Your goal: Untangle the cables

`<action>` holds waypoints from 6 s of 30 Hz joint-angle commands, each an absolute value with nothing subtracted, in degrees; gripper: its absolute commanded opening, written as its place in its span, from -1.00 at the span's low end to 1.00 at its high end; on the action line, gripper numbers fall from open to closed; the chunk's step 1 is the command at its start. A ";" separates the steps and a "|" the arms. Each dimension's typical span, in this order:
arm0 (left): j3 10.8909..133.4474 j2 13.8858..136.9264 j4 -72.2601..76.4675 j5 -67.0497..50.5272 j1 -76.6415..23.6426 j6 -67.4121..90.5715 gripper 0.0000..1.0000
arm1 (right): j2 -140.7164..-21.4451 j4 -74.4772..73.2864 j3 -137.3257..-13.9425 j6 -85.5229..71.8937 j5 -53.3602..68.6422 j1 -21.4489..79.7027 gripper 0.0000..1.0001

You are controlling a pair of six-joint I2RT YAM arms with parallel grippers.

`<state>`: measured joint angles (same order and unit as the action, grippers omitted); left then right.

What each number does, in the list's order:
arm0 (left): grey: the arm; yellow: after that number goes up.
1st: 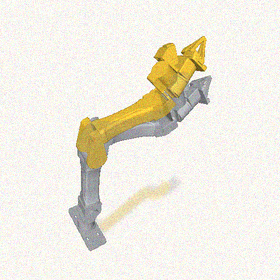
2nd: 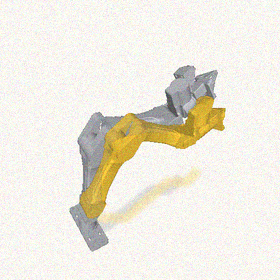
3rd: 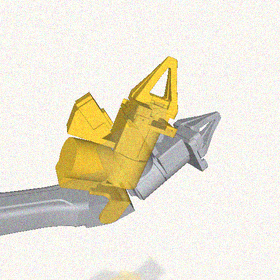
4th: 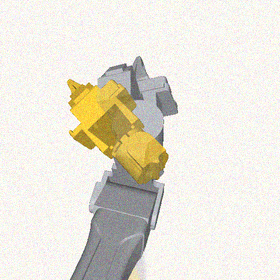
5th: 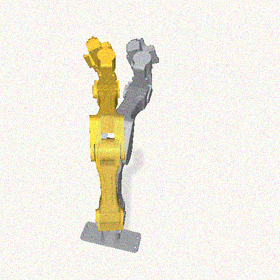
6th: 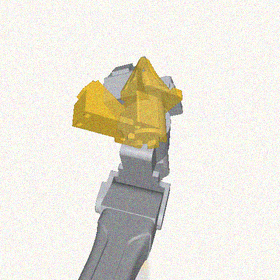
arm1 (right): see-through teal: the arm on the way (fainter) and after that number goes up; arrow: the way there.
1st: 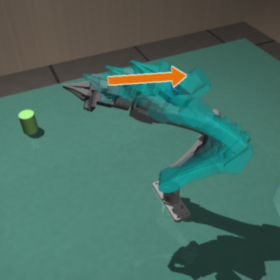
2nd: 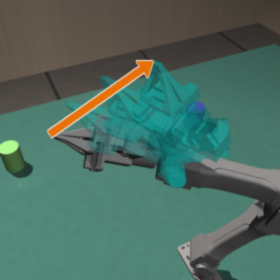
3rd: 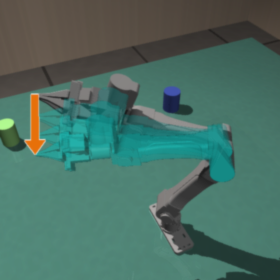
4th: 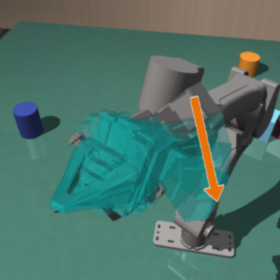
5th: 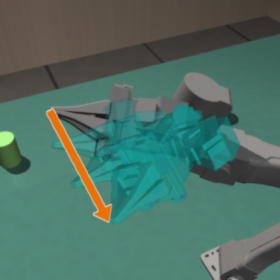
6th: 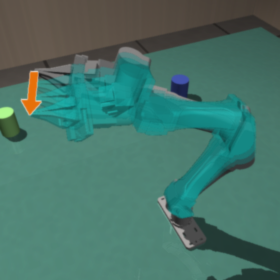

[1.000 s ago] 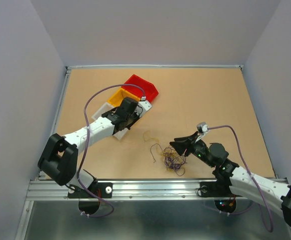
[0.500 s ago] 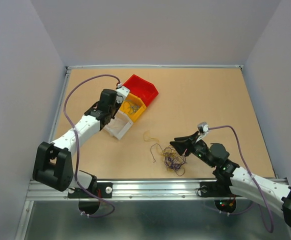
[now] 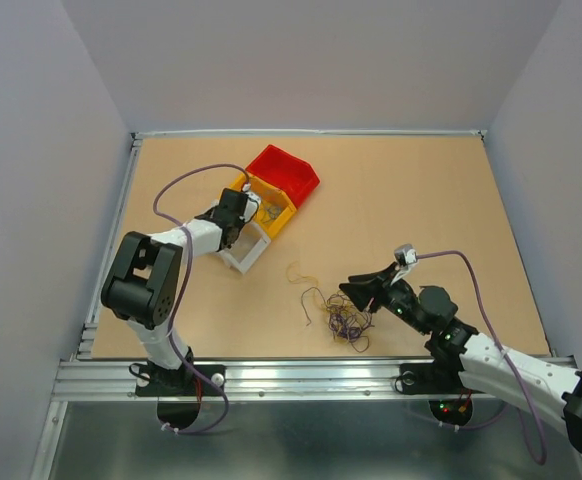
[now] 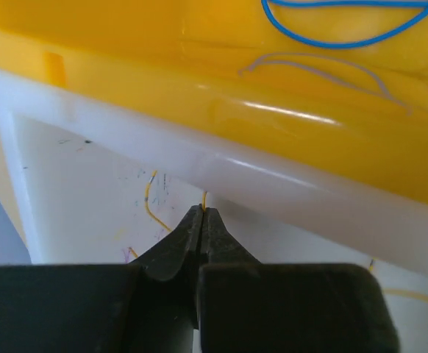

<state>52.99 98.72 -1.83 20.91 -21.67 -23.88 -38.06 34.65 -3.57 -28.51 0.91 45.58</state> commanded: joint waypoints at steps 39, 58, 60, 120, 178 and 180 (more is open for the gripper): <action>39.37 79.26 7.38 2.90 -54.75 -37.18 0.97 | -41.04 34.19 2.90 -34.45 4.75 45.88 0.40; 41.22 73.32 9.76 2.13 -46.78 -28.83 -1.00 | -78.21 48.15 -3.25 -33.84 4.04 49.31 -0.77; 41.13 71.46 9.84 0.27 -44.66 -28.39 -1.00 | -78.40 50.00 -2.55 -34.36 3.61 49.39 -0.99; 35.33 44.73 26.10 -22.32 9.47 -1.61 -1.00 | -16.62 17.67 7.38 -43.94 -19.15 49.48 -0.99; 36.30 55.81 26.72 -39.03 10.20 -10.02 -1.00 | -2.55 -2.64 -1.32 -40.78 -27.25 49.48 0.97; 37.00 57.13 25.76 -36.76 9.24 -10.81 -1.00 | -2.64 -2.55 -1.23 -40.69 -27.16 49.40 0.97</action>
